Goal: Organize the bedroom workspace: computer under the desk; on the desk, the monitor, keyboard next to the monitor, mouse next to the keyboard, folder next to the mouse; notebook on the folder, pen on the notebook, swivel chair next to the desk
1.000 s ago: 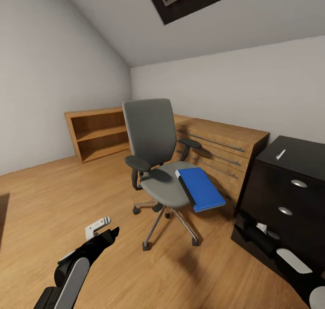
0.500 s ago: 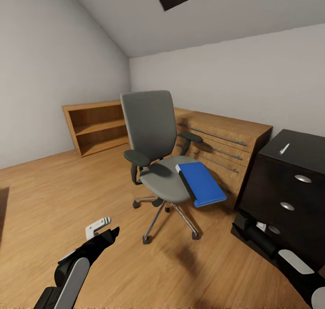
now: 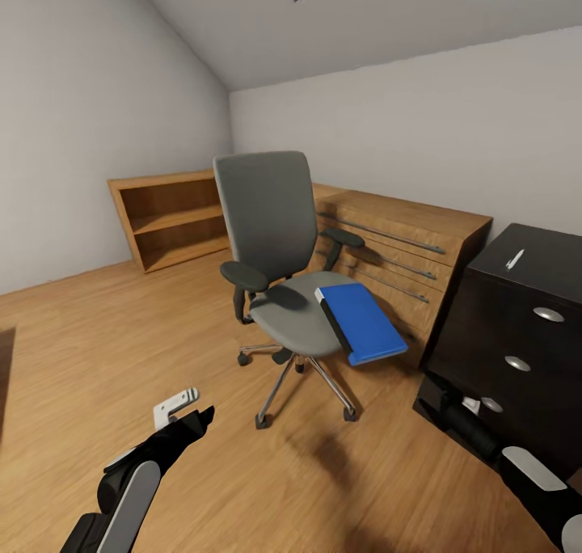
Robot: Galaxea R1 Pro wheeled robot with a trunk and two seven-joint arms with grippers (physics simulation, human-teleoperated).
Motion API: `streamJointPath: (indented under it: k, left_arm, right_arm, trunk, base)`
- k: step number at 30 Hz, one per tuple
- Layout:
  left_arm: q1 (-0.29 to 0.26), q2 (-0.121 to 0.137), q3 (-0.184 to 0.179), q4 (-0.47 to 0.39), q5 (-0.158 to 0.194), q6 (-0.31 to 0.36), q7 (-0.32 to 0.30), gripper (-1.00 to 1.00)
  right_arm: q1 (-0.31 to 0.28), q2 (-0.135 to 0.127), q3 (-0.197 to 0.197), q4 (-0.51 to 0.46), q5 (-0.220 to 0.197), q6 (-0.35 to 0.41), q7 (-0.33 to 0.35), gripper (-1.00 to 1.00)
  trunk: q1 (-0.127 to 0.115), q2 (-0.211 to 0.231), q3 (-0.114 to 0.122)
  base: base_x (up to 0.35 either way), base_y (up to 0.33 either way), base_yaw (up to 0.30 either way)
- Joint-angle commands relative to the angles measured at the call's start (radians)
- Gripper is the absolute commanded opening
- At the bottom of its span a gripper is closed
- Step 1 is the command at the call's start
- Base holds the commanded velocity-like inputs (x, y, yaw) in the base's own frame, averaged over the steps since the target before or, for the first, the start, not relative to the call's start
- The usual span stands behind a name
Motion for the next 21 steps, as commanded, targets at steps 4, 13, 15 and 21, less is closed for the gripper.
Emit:
streamJointPath:
  k: [4,13,15,21]
  left_arm:
    - [-0.001,0.002,-0.002,0.001,0.010,0.001,0.009,1.00]
    - [-0.001,0.002,-0.002,0.008,0.011,0.001,0.007,1.00]
    - [-0.001,0.002,-0.002,0.012,0.010,0.001,0.007,1.00]
    - [-0.001,0.001,-0.002,0.018,0.009,0.000,0.006,1.00]
  right_arm:
    - [-0.001,-0.001,0.007,0.001,-0.009,0.002,0.003,1.00]
    - [-0.001,-0.001,0.007,0.001,-0.009,0.001,0.003,1.00]
    - [-0.001,-0.001,0.007,0.001,-0.009,0.001,0.003,1.00]
    - [-0.001,0.000,0.007,0.001,-0.007,0.000,0.003,1.00]
  trunk:
    - [0.000,0.000,-0.001]
    - [0.000,0.000,-0.001]
    - [0.000,0.000,-0.001]
    - [0.000,0.000,-0.001]
  base:
    - [0.079,0.000,0.000]
    - [0.099,-0.001,0.000]
    - [0.172,-0.021,0.000]
    - [0.114,-0.021,0.000]
